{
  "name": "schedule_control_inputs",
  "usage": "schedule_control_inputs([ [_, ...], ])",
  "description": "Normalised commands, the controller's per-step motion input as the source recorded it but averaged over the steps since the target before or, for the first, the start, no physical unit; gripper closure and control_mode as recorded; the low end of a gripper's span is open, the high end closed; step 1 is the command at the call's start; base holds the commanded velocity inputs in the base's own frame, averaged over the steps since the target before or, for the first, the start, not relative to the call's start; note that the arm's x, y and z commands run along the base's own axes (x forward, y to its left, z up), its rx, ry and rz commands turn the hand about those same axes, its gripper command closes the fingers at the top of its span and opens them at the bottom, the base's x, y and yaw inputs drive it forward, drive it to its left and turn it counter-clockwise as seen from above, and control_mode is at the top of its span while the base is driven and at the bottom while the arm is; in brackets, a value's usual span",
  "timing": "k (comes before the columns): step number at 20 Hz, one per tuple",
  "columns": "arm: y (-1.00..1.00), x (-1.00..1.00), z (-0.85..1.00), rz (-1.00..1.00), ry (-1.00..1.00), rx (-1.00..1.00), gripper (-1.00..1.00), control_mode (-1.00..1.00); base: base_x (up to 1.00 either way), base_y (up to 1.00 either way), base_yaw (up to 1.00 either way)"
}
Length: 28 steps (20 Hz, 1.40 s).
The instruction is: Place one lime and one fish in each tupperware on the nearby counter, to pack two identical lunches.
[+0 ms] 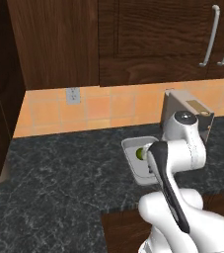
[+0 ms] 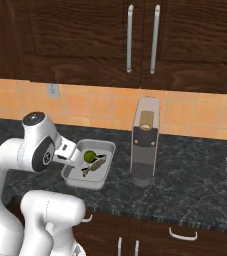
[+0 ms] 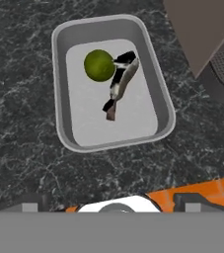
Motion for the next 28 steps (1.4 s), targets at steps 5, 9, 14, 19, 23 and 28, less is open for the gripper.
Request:
schedule_control_inputs([
  [5, 0.0, -0.09, 0.0, 0.05, -0.01, 0.0, -1.0, -1.0, 0.0, 0.0, 0.0],
  [9, 0.0, -0.29, 0.0, 0.0, 0.0, 0.0, -1.0, -1.0, 0.0, 0.0, 0.0],
  [14, 0.0, 0.0, 0.0, 0.0, 0.0, 0.0, -1.0, 1.0, -0.93, -0.44, -0.12],
  [19, 0.0, 0.0, 0.0, 0.0, 0.0, 0.0, -1.0, 1.0, -0.85, -0.98, -0.25],
  [23, 0.0, 0.0, 0.0, 0.0, 0.0, 0.0, -1.0, 1.0, -0.19, -1.0, -0.42],
  [28, 0.0, 0.0, 0.0, 0.0, 0.0, 0.0, -1.0, 1.0, 0.0, -0.89, -0.67],
])
